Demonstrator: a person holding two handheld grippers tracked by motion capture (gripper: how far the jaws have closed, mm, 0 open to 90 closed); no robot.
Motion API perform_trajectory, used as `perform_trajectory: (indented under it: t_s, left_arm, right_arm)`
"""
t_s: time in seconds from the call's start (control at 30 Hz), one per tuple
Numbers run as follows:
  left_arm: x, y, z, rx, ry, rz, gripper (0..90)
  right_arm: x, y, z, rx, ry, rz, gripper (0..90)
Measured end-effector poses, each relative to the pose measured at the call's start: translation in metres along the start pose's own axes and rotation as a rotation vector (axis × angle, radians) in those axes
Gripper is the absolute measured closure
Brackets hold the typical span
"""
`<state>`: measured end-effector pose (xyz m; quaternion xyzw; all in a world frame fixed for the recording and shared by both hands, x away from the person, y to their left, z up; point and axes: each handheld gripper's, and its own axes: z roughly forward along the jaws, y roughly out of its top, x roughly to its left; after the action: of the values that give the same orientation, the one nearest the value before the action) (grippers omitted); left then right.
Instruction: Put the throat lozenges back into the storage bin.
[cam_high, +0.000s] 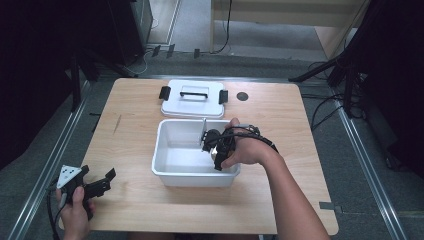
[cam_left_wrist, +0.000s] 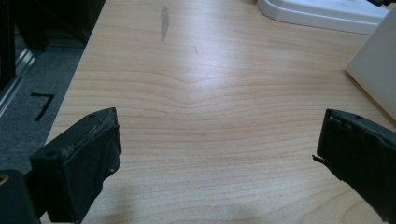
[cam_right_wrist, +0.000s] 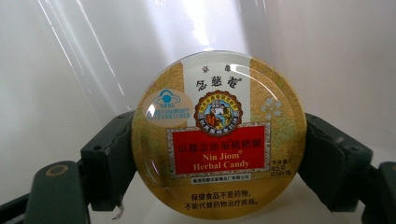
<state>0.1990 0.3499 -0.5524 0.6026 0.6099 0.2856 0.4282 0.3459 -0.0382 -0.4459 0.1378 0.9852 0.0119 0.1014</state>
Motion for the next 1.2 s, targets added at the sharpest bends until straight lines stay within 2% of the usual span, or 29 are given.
perform_trajectory:
  t_s: [0.27, 0.43, 0.53, 0.6, 0.83, 0.97, 1.13, 1.17, 1.2]
  left_arm:
    - [0.0, 0.0, 0.0, 0.0, 0.001, -0.002, 0.1]
    - [0.0, 0.0, 0.0, -0.002, 0.0, 0.0, 0.1]
    - [0.0, 0.0, 0.0, 0.0, 0.0, -0.002, 0.1]
    - [0.0, 0.0, 0.0, 0.0, 0.001, -0.001, 0.1]
    - [0.0, 0.0, 0.0, -0.003, 0.001, 0.002, 0.1]
    - [0.0, 0.0, 0.0, -0.001, -0.002, -0.001, 0.1]
    - [0.0, 0.0, 0.0, 0.0, -0.003, -0.004, 0.1]
    - [0.0, 0.0, 0.0, -0.001, -0.003, -0.004, 0.1]
    - [0.0, 0.0, 0.0, -0.002, -0.002, -0.002, 0.1]
  right_arm:
    - [0.001, 0.0, -0.001, 0.006, -0.005, 0.02, 18.8]
    - [-0.002, -0.001, -0.005, -0.017, 0.008, 0.039, 17.7]
    - [-0.003, -0.003, -0.009, -0.033, 0.006, 0.052, 20.2]
    - [-0.005, -0.004, -0.013, -0.052, 0.01, 0.057, 24.3]
    - [-0.001, -0.008, -0.036, -0.122, 0.046, 0.08, 27.0]
    - [-0.002, -0.014, -0.048, -0.138, 0.033, 0.091, 26.9]
    - [-0.008, -0.027, -0.066, -0.177, 0.03, 0.143, 26.9]
    - [-0.011, -0.034, -0.073, -0.199, 0.028, 0.158, 27.1]
    - [-0.011, -0.034, -0.073, -0.199, 0.028, 0.158, 27.1]
